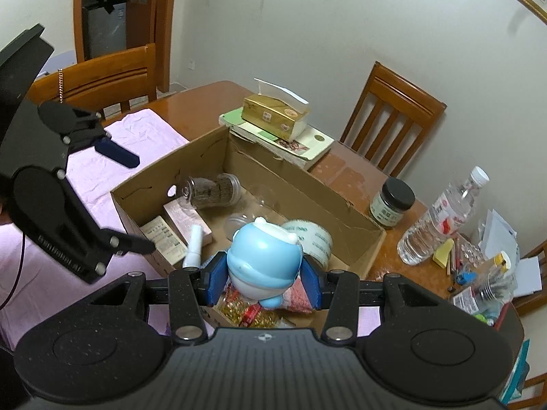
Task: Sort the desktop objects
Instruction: 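Carry the lotion bottle and light-blue toy over the cardboard box with both tools, then open the left tool to drop the bottle while the right tool releases the toy, then move both tools back to the purple pouch and grey elephant on the cloth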
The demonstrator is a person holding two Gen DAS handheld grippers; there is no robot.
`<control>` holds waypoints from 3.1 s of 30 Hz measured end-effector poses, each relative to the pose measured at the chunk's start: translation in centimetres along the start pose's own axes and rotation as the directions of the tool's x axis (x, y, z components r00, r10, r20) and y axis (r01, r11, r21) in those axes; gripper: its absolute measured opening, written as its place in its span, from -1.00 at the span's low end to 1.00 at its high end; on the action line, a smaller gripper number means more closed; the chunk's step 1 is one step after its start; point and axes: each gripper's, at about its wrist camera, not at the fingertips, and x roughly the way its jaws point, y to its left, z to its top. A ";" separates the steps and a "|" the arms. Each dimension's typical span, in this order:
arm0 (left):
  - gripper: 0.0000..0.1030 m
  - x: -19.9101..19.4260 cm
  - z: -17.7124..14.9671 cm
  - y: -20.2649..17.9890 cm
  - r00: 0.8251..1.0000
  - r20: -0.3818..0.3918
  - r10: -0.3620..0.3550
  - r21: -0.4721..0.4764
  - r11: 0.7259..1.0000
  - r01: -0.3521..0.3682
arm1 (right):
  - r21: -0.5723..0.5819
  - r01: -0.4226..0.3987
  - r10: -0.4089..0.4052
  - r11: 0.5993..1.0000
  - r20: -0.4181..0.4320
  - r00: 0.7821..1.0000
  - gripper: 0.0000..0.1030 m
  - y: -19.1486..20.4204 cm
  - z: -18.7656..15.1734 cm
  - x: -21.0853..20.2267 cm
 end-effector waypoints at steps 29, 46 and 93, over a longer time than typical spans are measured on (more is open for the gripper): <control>0.90 -2.2 -3.8 1.9 0.999 -0.015 0.043 -0.070 0.997 -0.044 | -0.062 -0.076 0.076 0.995 0.001 0.997 0.47 2.0 5.5 5.5; 0.90 -1.8 -5.0 0.1 0.999 -0.031 0.011 -0.008 1.000 -0.011 | 0.000 -0.034 0.034 0.999 -0.012 0.999 0.74 1.2 2.0 2.9; 0.90 7.8 -7.2 -8.1 0.984 -0.068 -0.164 0.176 0.969 0.174 | 0.339 0.094 -0.050 0.936 -0.138 0.989 0.81 0.5 -11.2 0.5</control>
